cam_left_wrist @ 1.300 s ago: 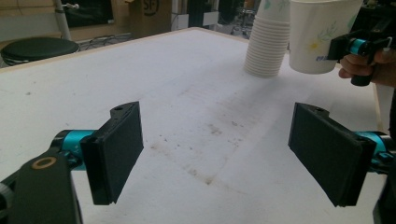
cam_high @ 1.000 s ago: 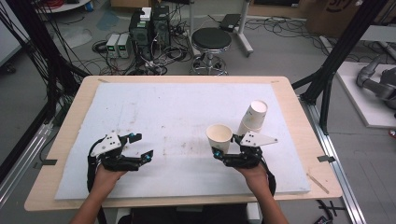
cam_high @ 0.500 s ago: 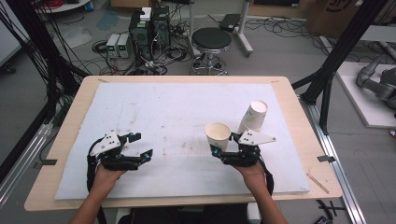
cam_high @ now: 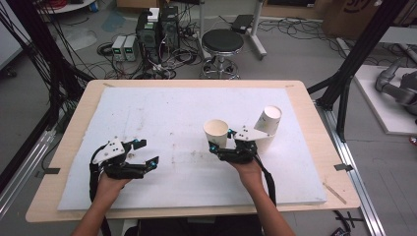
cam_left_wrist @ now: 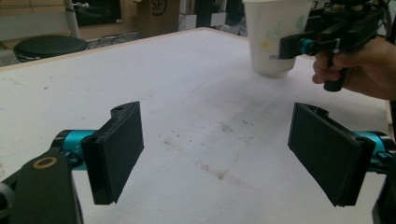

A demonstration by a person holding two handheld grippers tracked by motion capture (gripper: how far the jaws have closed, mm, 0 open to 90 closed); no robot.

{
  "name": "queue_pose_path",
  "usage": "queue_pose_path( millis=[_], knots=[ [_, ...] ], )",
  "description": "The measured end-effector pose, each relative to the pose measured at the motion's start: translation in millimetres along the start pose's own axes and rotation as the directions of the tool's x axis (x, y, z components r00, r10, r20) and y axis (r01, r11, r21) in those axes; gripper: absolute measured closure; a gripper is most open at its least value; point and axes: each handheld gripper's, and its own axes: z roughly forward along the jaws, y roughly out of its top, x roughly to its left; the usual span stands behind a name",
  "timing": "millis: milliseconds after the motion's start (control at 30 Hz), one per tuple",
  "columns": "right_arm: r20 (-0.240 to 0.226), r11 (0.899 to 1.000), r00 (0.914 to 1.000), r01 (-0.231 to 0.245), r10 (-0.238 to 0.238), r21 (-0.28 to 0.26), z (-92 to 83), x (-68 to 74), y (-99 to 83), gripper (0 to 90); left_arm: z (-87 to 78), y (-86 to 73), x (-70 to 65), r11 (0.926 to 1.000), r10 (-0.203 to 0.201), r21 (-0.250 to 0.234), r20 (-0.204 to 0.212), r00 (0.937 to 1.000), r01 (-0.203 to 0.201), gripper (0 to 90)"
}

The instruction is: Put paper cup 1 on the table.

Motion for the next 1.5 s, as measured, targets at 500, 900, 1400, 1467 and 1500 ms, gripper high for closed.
queue_pose_path(
  millis=[500,900,1400,1467,1500],
  knots=[
    [0.132,0.987,0.9906,-0.058,0.038,0.151,37.5,-13.9,-7.6,34.6,1.4,-1.9,-0.5,0.9998,0.001,0.018,0.006,1.0000,-0.001,18.4],
    [0.150,0.966,0.9882,-0.069,0.033,0.248,41.2,-16.0,-10.9,34.2,4.4,-3.1,-0.9,0.9992,0.002,0.039,0.015,0.9999,-0.002,18.4],
    [0.150,0.943,0.9888,-0.048,-0.002,0.331,36.8,-13.2,-12.4,23.2,-8.6,-7.3,-7.8,0.9993,-0.028,0.023,-0.046,0.9986,0.029,18.5],
    [0.144,0.938,0.9890,-0.081,0.033,0.337,34.9,-12.8,-14.5,21.1,-8.9,-7.4,-9.9,0.9994,-0.024,0.026,-0.046,0.9986,0.025,18.6],
    [0.143,0.938,0.9891,-0.083,0.036,0.337,33.2,-11.9,-14.6,21.1,-8.8,-7.6,-10.4,0.9994,-0.022,0.025,-0.042,0.9989,0.023,18.6]
  ],
)
